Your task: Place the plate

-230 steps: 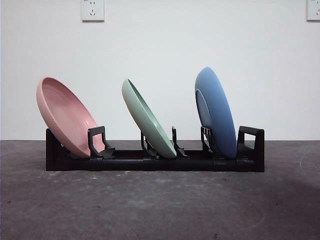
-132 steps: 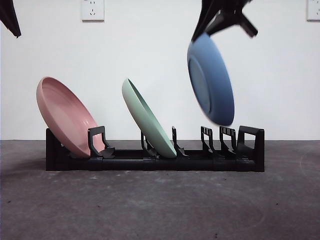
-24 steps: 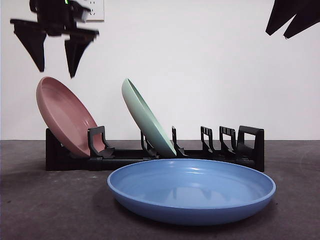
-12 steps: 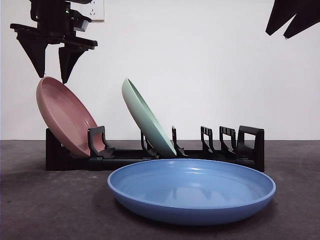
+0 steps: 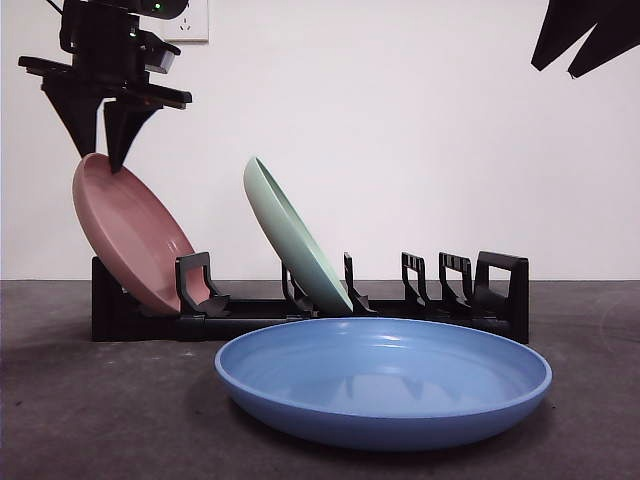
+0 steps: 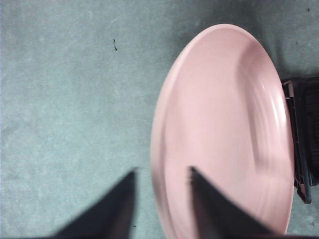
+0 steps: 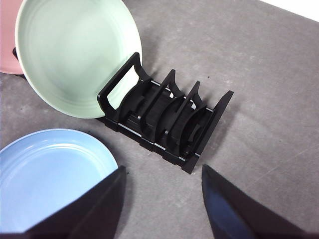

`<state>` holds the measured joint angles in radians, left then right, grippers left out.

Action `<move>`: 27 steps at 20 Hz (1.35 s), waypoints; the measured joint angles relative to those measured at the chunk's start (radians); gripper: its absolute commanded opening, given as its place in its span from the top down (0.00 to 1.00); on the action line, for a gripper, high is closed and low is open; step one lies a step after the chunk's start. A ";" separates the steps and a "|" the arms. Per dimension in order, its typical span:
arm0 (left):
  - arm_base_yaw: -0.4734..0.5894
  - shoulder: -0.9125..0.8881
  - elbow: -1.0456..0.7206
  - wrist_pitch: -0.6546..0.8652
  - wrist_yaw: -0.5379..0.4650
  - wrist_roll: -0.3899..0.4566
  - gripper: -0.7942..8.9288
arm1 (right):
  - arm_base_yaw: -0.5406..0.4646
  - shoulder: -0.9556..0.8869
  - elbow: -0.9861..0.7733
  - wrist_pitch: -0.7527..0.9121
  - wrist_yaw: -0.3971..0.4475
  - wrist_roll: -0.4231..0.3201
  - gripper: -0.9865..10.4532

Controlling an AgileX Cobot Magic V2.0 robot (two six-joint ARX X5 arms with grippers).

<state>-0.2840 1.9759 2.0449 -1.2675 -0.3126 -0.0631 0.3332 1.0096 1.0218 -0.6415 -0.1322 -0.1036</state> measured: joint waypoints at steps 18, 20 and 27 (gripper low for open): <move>-0.048 0.000 0.008 -0.026 -0.209 0.020 0.91 | 0.000 0.000 0.000 -0.013 0.000 0.005 0.70; -0.054 0.000 0.023 -0.026 -0.237 0.027 0.91 | 0.000 0.000 0.000 -0.013 0.000 0.005 0.70; -0.082 0.000 0.093 -0.032 -0.312 0.053 0.91 | 0.000 0.000 0.000 -0.013 0.000 0.006 0.70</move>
<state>-0.3656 1.9762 2.1376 -1.2991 -0.6247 -0.0101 0.3332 1.0096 1.0218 -0.6540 -0.1322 -0.0971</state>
